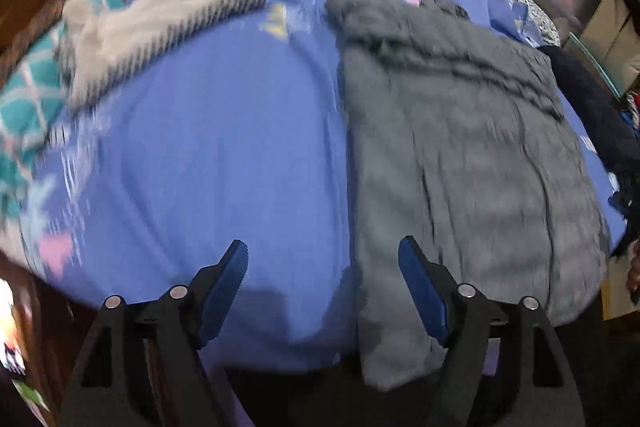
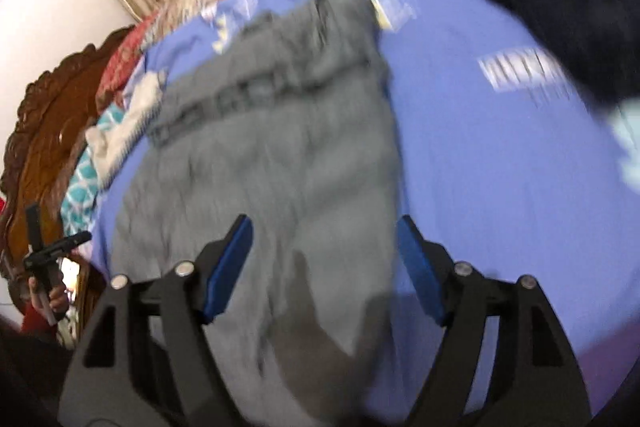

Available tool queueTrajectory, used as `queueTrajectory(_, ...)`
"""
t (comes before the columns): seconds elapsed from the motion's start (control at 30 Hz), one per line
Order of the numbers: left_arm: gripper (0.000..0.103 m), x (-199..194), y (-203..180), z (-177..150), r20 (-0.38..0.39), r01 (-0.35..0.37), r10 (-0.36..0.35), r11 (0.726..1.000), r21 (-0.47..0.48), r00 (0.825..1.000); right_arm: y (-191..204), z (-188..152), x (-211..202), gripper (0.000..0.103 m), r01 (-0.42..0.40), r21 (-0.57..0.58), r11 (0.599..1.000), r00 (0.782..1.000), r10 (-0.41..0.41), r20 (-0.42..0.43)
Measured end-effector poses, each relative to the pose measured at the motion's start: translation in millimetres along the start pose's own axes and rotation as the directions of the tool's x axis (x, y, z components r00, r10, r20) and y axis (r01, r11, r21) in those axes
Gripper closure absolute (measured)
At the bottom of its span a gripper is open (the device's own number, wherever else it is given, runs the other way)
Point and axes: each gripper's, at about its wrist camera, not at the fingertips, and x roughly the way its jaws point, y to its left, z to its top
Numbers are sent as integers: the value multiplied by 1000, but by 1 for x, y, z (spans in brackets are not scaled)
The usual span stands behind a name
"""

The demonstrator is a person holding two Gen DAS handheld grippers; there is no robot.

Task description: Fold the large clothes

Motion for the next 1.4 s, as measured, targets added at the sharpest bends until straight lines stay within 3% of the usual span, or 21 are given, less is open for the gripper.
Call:
queueTrajectory(0.1,8,7,4,-33,-42,61,-61,998,-16,997,-9,-35,4,32,-20,7,1000,998,20,-63)
queueTrajectory(0.23,8,21,-13,-61,-74,123,-120,992,39,990,4,-71,10,29,-30,-82,996,993,21,-119)
queueTrajectory(0.37,7,50,-30,-74,-126,132,-119,986,98,985,16,-83,19,25,-60,-143,988,987,37,-156)
queueTrajectory(0.5,-2,66,-43,-79,-128,108,-91,985,136,988,19,-92,28,26,-109,-144,983,975,78,-209)
queueTrajectory(0.53,-2,66,-45,-81,-127,100,-82,984,144,988,19,-95,32,28,-134,-134,982,966,100,-238)
queueTrajectory(0.57,-1,66,-46,-82,-136,111,-91,983,145,986,21,-98,36,40,-162,-126,979,957,124,-262)
queueTrajectory(0.6,2,66,-47,-85,-159,143,-121,980,139,980,27,-103,40,54,-196,-122,973,947,156,-279)
queueTrajectory(0.63,21,66,-50,-89,-189,182,-155,974,136,970,31,-107,40,62,-218,-122,968,942,177,-285)
queueTrajectory(0.67,33,64,-55,-93,-206,187,-154,970,155,966,35,-110,40,78,-242,-119,963,935,199,-293)
queueTrajectory(0.7,40,62,-59,-95,-204,182,-146,968,175,968,41,-114,39,85,-268,-123,955,928,222,-298)
queueTrajectory(0.77,66,50,-71,-98,-190,187,-147,958,217,971,52,-116,31,92,-300,-151,942,924,248,-292)
queueTrajectory(0.8,68,42,-73,-97,-182,210,-173,955,209,968,55,-114,26,93,-314,-154,937,923,263,-281)
queueTrajectory(0.9,74,14,-72,-86,-129,281,-262,947,158,956,58,-96,-1,94,-384,-135,913,912,352,-210)
queueTrajectory(1.0,75,-12,-65,-67,-62,360,-355,928,92,933,59,-72,-25,94,-436,-124,891,898,422,-126)
queueTrajectory(1.17,75,-39,-41,-11,66,489,-485,870,-57,872,50,-4,-41,94,-539,-57,840,840,542,37)
queueTrajectory(1.23,75,-44,-31,27,123,517,-505,850,-103,854,49,30,-34,94,-548,-41,836,833,549,70)
queueTrajectory(1.3,75,-36,-30,64,147,513,-494,845,-150,857,53,72,-11,94,-536,0,844,841,534,86)
queueTrajectory(1.33,75,-30,-26,88,151,484,-462,857,-176,874,50,93,2,94,-512,19,859,857,508,88)
queueTrajectory(1.37,75,-22,-27,111,146,424,-401,884,-197,904,45,107,12,94,-483,36,875,873,479,89)
queueTrajectory(1.4,75,-12,-29,129,135,368,-345,906,-211,929,39,131,36,94,-414,78,907,909,407,90)
